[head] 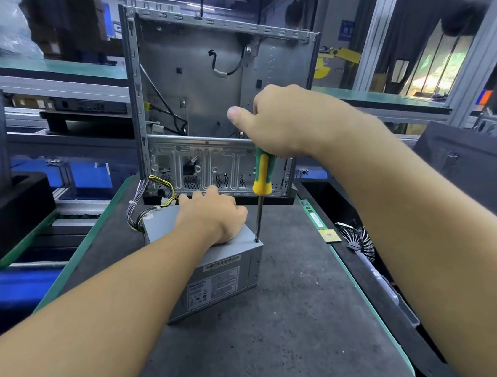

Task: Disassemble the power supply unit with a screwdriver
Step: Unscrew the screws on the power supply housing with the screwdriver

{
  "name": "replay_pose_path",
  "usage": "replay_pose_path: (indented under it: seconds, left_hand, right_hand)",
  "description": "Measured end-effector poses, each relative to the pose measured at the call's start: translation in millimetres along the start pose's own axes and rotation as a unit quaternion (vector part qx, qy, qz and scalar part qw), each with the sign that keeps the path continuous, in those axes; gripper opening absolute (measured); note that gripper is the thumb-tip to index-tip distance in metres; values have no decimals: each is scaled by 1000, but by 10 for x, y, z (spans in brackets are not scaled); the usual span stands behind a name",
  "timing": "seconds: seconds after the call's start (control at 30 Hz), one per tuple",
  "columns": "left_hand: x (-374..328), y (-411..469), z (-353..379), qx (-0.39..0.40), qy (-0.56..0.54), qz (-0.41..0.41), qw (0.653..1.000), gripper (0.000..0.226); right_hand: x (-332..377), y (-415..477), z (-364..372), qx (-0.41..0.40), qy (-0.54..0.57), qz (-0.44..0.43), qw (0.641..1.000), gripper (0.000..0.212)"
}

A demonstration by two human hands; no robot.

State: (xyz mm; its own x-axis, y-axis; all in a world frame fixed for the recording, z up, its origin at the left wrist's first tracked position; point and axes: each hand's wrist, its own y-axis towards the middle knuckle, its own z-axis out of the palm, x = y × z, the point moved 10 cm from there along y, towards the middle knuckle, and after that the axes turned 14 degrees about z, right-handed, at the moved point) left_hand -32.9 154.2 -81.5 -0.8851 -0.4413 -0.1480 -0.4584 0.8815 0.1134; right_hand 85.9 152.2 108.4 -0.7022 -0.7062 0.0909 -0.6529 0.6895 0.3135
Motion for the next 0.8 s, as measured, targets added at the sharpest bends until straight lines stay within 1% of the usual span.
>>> replay_pose_path:
  seconds: [0.03,0.07,0.13,0.2,0.33,0.47,0.53,0.57,0.63,0.73,0.8]
  left_hand:
    - [-1,-2,-2,0,2,1,1000,50]
    - [-1,-6,-2,-1,3,1,1000,50]
    - [0,-8,-6,-4,4,2,1000,49]
    - [3,-5,-8,-5,4,1,1000,49]
    - [8,3,-3,-3,3,-2,1000,51]
    - [11,8,6,-4,5,-3,1000,51]
    - [12,5,9,-2,3,-4,1000,51]
    - [14,1,7,-1,3,-5,1000,50]
    - [10,-5,1,-2,1,-4,1000,50]
    - [-3,-16,-9,-6,-3,-1,1000,48]
    - [-11,-24,-14,-6,-7,-2,1000,48]
  right_hand:
    - [5,10,4,-7,-3,-6,1000,40]
    - [22,19,17,-5,1,-18,1000,34]
    - [41,17,37,22,23,-38,999,22]
    - [43,-15,36,46,34,-46,997,25]
    - [7,-22,48,54,47,-35,997,31]
    - [-66,17,24,1,41,7,999,32]
    - [-41,21,-4,-27,40,-4,999,35]
    - [-13,23,-1,-25,46,-17,998,31]
    - [32,1,11,4,70,-36,997,26]
    - [80,-47,14,44,90,-44,994,35]
    - [81,-43,34,59,99,-40,993,33]
